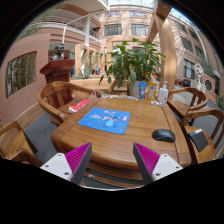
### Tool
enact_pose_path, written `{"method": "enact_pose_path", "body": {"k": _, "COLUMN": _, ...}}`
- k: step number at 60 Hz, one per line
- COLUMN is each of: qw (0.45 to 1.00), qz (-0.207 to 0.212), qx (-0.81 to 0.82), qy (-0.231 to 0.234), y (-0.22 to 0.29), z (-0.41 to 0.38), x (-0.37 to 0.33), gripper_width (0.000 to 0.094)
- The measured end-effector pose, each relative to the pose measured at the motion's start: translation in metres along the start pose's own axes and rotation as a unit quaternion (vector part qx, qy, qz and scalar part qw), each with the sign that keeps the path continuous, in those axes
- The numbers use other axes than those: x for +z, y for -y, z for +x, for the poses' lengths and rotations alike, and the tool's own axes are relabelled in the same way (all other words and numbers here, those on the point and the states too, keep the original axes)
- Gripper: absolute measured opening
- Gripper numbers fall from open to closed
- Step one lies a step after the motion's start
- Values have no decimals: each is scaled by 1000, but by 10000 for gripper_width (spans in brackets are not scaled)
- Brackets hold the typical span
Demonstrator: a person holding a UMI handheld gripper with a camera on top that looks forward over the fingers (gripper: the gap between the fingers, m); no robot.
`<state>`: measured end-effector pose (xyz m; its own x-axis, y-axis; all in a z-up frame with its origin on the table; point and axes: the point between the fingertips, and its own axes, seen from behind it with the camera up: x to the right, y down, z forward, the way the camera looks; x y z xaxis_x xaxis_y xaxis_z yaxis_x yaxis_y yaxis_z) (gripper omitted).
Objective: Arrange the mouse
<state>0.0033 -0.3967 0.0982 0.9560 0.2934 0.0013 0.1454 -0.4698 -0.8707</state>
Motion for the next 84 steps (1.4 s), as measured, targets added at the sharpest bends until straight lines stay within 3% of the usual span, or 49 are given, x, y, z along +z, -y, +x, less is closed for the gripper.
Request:
{"method": "enact_pose_path", "body": {"k": 10, "qw": 996, "qz": -29, "qx": 39, "qy": -69, "y": -46, "z": 89, "x": 20, "gripper_width": 862}}
{"method": "enact_pose_path", "body": {"k": 22, "qw": 989, "qz": -26, "qx": 59, "qy": -133, "y": -58, "z": 162, "x": 48, "gripper_width": 853}}
{"method": "enact_pose_path", "body": {"k": 64, "qw": 975, "qz": -49, "qx": 128, "qy": -174, "y": -29, "z": 234, "x": 155, "gripper_width": 853}}
{"method": "enact_pose_path", "body": {"k": 84, "qw": 972, "qz": -56, "qx": 151, "qy": -171, "y": 7, "z": 249, "x": 211, "gripper_width": 856}}
